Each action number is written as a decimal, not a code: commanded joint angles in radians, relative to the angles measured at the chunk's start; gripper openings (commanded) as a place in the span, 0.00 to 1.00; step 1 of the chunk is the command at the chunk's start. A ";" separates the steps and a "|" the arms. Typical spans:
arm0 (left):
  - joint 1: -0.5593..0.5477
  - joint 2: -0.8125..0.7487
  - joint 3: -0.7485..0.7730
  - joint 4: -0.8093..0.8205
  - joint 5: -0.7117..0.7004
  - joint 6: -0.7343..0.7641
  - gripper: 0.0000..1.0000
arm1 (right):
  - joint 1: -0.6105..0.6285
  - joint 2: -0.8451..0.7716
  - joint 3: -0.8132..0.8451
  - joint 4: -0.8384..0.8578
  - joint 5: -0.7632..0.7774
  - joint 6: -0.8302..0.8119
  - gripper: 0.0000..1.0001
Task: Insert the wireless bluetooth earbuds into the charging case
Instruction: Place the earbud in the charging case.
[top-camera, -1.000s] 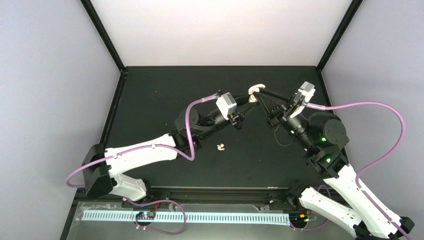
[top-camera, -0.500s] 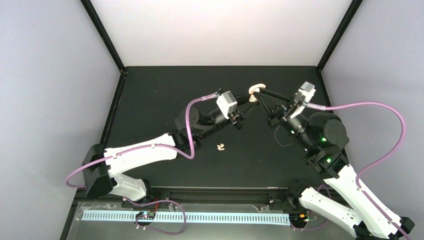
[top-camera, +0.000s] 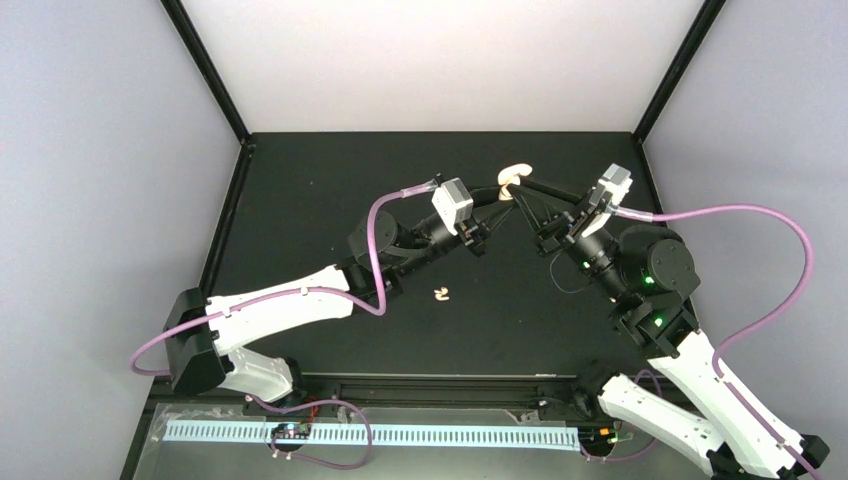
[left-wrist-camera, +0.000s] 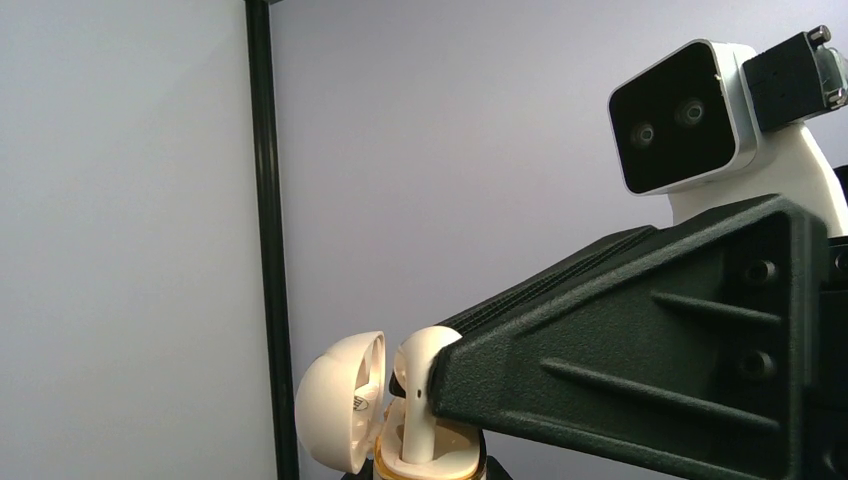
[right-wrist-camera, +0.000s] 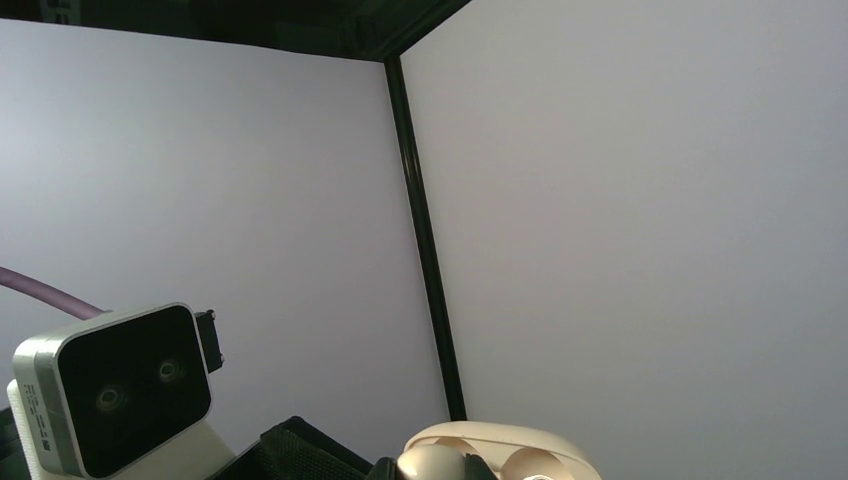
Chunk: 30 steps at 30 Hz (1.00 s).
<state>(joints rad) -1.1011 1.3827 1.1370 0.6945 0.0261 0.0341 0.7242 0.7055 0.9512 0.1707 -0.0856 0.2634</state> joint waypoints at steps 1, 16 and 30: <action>-0.005 -0.017 0.050 0.028 -0.005 -0.014 0.02 | 0.002 -0.006 -0.012 -0.017 -0.010 -0.012 0.18; -0.005 -0.016 0.041 0.028 -0.003 -0.022 0.02 | 0.003 -0.010 0.011 -0.036 0.019 -0.002 0.29; -0.003 -0.014 0.040 0.036 -0.011 -0.044 0.02 | 0.003 -0.018 0.025 -0.049 0.029 0.008 0.36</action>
<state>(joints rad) -1.1011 1.3827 1.1374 0.6853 0.0063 0.0040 0.7246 0.6960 0.9573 0.1394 -0.0956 0.2707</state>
